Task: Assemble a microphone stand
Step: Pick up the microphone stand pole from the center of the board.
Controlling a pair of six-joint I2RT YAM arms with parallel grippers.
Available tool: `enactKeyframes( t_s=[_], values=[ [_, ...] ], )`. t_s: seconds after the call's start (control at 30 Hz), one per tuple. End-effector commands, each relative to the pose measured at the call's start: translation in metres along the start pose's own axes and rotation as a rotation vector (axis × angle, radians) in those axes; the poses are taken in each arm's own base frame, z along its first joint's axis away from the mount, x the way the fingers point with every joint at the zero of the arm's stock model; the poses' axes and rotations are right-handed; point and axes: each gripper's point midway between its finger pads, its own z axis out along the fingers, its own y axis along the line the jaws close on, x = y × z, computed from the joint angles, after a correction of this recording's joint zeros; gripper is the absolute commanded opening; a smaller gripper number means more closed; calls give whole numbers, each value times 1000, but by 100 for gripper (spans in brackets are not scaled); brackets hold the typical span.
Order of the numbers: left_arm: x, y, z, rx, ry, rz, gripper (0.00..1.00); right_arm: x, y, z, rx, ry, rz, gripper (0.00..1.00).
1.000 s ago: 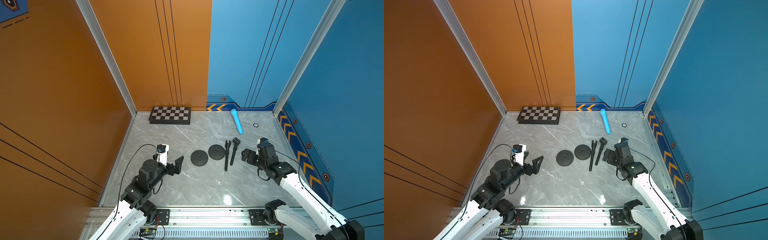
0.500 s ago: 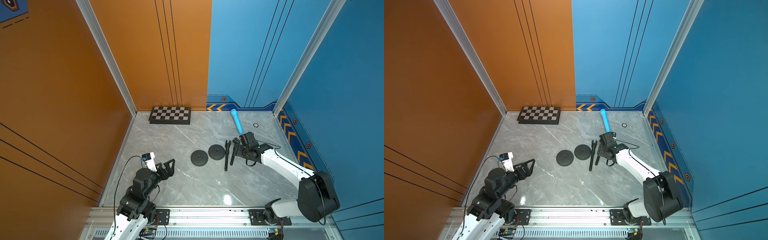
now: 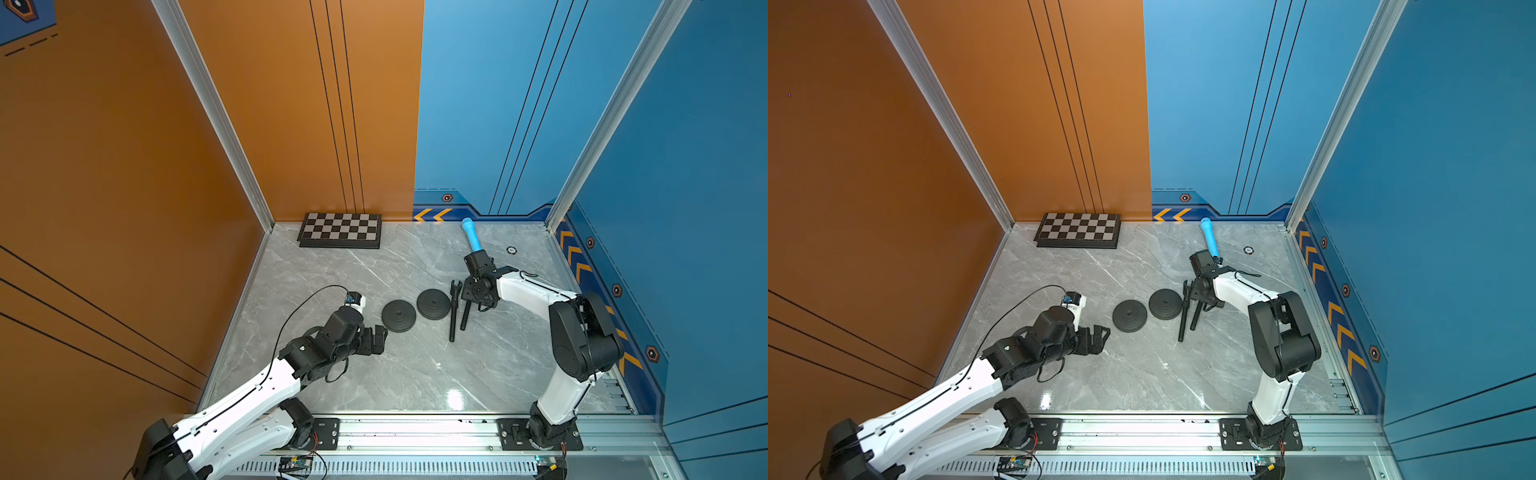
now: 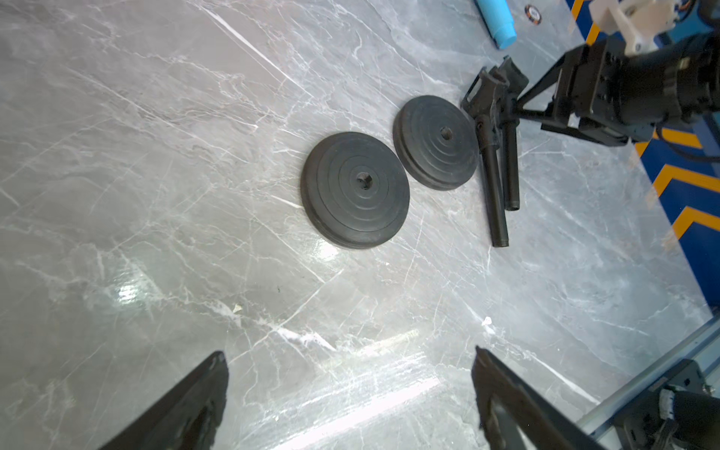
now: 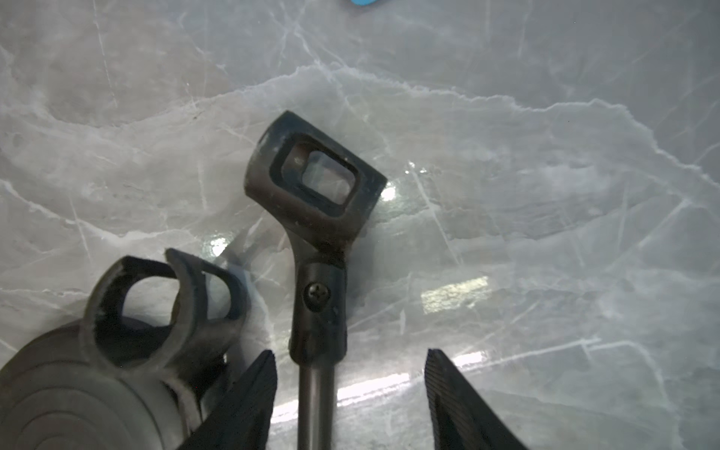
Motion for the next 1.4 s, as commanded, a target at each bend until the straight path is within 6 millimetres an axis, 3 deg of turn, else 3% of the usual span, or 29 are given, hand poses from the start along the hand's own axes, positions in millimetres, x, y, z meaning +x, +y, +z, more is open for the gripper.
enactKeyframes(
  t_s=[0.0, 0.13, 0.23, 0.37, 0.47, 0.57, 0.67, 0.77, 0.93, 1.13, 1.23, 1.37],
  values=[
    [-4, -2, 6, -106, 44, 160, 98, 0, 7, 9, -15, 30, 23, 62],
    [4, 0, 19, -209, 138, 262, 98, 1, 4, 22, -3, 57, 29, 59],
    [8, 12, 28, -263, 158, 226, 98, 5, -4, 31, 13, 73, 19, 56],
    [9, 18, 27, -213, 189, 109, 98, 9, -16, 38, 16, 98, 12, 42],
    [16, 15, 25, -58, 234, 2, 98, 10, -23, 34, 3, 99, 2, 33],
    [10, -10, 26, 153, 179, -63, 98, 9, -32, 23, -2, 82, -3, 30],
    [10, -9, 27, 150, 186, -59, 98, 11, -46, 11, 14, 53, 21, 19],
    [14, -12, 27, 154, 193, -46, 98, 18, -58, 0, 22, 40, 37, 17],
    [15, -23, 27, 166, 200, -36, 98, 26, -61, -26, -34, 5, 16, 17],
    [14, -52, 21, 236, 200, 73, 98, 30, -51, -65, -134, -79, -32, 18],
    [8, -74, 13, 297, 181, 138, 98, 32, -27, -95, -265, -127, -94, 19],
    [-9, -109, 3, 421, 117, 148, 98, 37, 13, -152, -456, -234, -221, 24]
  ],
)
